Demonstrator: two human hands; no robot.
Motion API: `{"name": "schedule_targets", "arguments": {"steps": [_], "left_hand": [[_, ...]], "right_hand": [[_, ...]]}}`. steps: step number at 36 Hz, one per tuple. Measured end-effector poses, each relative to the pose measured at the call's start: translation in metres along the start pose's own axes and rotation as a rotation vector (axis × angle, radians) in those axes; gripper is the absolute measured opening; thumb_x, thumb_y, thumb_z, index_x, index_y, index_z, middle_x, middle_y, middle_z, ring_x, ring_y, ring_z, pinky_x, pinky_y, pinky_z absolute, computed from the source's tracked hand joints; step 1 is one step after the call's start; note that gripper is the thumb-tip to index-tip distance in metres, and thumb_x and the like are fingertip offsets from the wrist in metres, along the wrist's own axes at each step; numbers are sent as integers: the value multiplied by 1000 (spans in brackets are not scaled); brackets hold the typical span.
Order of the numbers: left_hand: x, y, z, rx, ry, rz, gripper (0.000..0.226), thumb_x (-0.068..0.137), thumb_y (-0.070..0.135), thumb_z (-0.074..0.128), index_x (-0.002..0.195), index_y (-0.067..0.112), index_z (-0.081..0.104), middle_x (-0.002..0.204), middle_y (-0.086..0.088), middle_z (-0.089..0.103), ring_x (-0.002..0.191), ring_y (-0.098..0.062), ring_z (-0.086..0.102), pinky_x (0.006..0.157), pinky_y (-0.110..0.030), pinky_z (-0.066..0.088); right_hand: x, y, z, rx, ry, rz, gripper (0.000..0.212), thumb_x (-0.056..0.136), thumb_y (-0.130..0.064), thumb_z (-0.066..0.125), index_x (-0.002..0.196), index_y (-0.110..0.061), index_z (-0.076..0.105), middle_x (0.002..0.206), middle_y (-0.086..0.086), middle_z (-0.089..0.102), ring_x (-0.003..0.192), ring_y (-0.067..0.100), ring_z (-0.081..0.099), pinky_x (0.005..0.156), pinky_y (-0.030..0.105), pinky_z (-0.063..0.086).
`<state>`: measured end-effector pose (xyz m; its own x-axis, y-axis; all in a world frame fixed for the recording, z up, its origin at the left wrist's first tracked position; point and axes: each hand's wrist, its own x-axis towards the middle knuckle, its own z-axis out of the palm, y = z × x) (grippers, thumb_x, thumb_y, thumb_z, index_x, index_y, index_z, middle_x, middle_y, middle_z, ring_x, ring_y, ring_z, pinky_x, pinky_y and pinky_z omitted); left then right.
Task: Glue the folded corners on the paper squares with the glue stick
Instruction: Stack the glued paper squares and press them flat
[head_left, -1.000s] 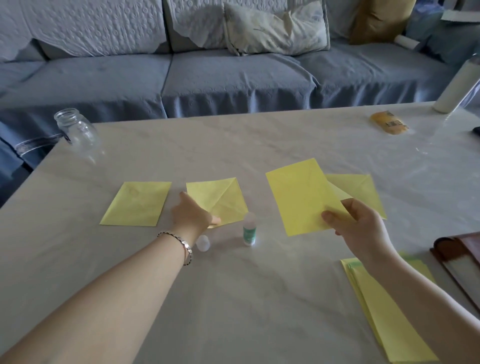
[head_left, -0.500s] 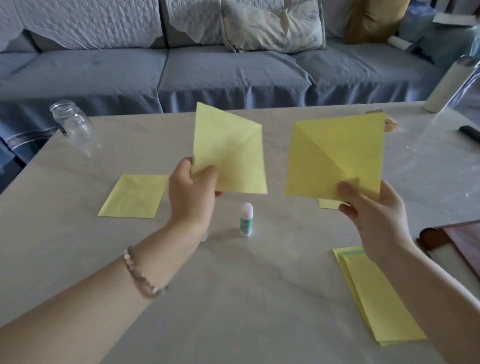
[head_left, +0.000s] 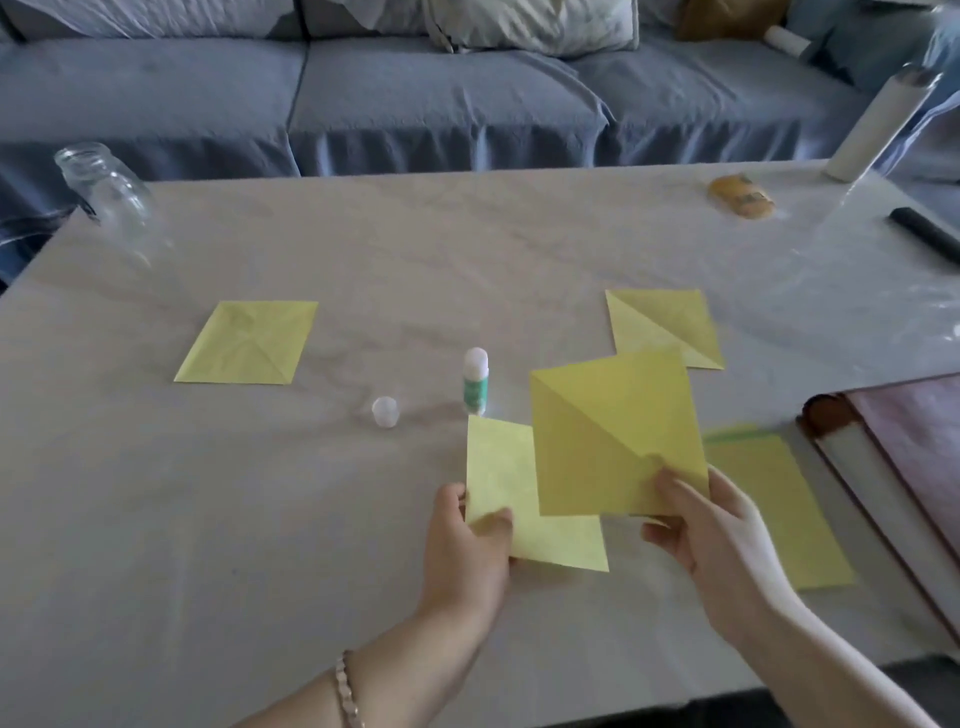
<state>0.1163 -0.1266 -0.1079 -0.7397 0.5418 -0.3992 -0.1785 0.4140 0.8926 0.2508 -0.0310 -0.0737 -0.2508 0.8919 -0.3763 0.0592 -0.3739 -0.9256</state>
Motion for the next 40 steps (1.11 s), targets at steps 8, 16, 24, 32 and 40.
{"name": "schedule_targets", "arguments": {"steps": [8, 16, 24, 32, 40], "left_hand": [[3, -7, -16, 294, -138, 110, 13, 89, 18, 57, 99, 25, 52, 96, 6, 61, 91, -14, 58, 70, -19, 42], [20, -17, -42, 455, -131, 149, 23, 87, 13, 60, 110, 17, 61, 83, 13, 60, 81, -12, 63, 70, -18, 44], [20, -26, -43, 625, -82, 550, 35, 80, 27, 66, 110, 8, 64, 104, -1, 61, 102, -17, 52, 87, -15, 34], [19, -29, -43, 1035, -332, 651, 101, 57, 81, 6, 149, 39, 4, 158, 10, -7, 129, 8, -20, 108, -19, -12], [22, -36, -43, 1031, -339, 673, 101, 59, 81, 23, 147, 30, 31, 158, -11, 10, 146, -20, 4, 107, -21, -13]], "right_hand": [[-7, 20, -8, -162, 23, 34, 11, 89, -3, 53, 87, -10, 62, 81, 6, 65, 70, 19, 59, 54, 27, 49], [-10, 34, -4, -329, -45, -23, 4, 88, -8, 57, 87, -6, 59, 71, 11, 60, 56, 20, 49, 58, 35, 41], [-5, 44, 0, -473, -114, -89, 7, 89, -11, 58, 83, -13, 58, 57, -4, 55, 42, 3, 44, 48, 20, 37], [-2, 45, 4, -577, -149, -139, 9, 88, -10, 59, 83, -17, 58, 62, -5, 58, 43, -1, 48, 46, 17, 34], [2, 46, 9, -690, -169, -175, 8, 87, -14, 61, 89, -21, 58, 76, -5, 65, 70, 12, 60, 61, 27, 44]]}}
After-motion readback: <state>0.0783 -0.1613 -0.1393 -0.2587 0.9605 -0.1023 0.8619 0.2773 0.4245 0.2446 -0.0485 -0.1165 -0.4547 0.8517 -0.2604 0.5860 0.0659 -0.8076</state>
